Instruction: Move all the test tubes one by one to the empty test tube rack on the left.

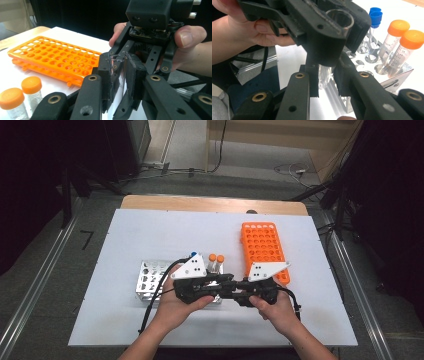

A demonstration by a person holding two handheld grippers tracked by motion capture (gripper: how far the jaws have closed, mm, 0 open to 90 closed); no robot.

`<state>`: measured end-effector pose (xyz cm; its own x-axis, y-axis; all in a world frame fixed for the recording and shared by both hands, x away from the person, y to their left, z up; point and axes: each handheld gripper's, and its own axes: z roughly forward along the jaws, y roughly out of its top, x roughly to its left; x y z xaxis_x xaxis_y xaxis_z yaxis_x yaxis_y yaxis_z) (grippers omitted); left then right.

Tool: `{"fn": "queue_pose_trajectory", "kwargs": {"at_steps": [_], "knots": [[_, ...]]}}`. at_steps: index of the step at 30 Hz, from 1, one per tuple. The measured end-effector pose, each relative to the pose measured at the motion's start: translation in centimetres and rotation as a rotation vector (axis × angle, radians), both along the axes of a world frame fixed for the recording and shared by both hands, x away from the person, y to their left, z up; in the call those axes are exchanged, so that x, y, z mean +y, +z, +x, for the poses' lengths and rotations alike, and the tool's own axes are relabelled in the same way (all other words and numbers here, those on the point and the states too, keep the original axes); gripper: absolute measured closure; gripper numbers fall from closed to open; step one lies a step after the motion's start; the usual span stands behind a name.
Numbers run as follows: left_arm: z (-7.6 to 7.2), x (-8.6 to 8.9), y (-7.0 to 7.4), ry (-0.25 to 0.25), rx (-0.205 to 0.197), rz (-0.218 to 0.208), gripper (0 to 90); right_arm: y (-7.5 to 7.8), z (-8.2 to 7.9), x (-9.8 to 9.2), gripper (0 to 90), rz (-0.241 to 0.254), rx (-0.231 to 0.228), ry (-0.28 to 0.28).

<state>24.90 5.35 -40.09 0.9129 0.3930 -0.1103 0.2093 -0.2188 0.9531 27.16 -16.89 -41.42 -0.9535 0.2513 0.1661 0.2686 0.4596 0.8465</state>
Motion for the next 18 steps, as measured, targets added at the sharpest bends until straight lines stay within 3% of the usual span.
{"fn": "queue_pose_trajectory", "kwargs": {"at_steps": [3, 6, 13, 18], "knots": [[0.0, 0.1, 0.0, 0.003, -0.004, -0.001, 76.6, 0.0, 0.0, 0.0, 69.3, 0.001, 0.003, 0.001], [0.0, 0.3, 0.1, 0.015, -0.013, -0.005, 76.6, 0.0, 0.0, -0.1, 52.1, 0.018, 0.019, 0.015], [0.4, 2.1, 0.5, 0.078, -0.019, -0.036, 76.6, 0.0, 0.0, -1.0, 13.1, 0.030, -0.005, -0.006], [0.9, 3.8, 0.7, 0.135, -0.019, -0.060, 76.7, -0.1, 0.4, -2.5, 0.0, 0.044, -0.008, -0.047]]}}
